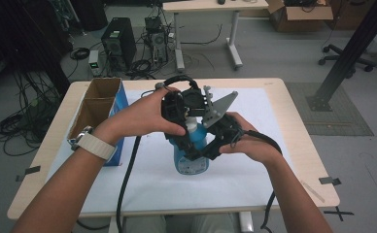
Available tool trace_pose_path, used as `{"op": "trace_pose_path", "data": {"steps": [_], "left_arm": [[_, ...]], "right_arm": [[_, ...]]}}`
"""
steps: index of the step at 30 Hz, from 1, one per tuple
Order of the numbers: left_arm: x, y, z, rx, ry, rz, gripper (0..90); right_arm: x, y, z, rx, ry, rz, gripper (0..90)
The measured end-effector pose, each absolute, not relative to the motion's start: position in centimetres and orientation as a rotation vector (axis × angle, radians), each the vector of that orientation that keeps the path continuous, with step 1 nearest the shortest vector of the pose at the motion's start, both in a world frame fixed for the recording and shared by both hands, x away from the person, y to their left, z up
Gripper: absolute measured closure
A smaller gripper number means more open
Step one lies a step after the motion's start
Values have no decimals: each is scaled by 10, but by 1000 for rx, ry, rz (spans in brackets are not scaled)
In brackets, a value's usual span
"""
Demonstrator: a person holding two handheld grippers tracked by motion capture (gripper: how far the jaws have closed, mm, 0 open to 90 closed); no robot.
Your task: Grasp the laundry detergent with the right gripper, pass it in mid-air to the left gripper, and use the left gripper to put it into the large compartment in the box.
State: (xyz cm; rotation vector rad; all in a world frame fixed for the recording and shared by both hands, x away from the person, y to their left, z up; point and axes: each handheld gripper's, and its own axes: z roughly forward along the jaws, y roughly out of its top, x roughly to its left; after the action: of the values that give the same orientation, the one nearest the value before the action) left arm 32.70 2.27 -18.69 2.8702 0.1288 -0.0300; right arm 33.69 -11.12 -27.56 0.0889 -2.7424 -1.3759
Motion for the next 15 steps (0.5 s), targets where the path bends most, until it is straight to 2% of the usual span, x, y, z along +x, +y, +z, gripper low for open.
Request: {"op": "trace_pose_path", "data": {"steps": [15], "left_arm": [[327, 25, -189, 2868, 125, -42, 211]], "right_arm": [[337, -111, -276, 89, -2743, -1366, 436]]}}
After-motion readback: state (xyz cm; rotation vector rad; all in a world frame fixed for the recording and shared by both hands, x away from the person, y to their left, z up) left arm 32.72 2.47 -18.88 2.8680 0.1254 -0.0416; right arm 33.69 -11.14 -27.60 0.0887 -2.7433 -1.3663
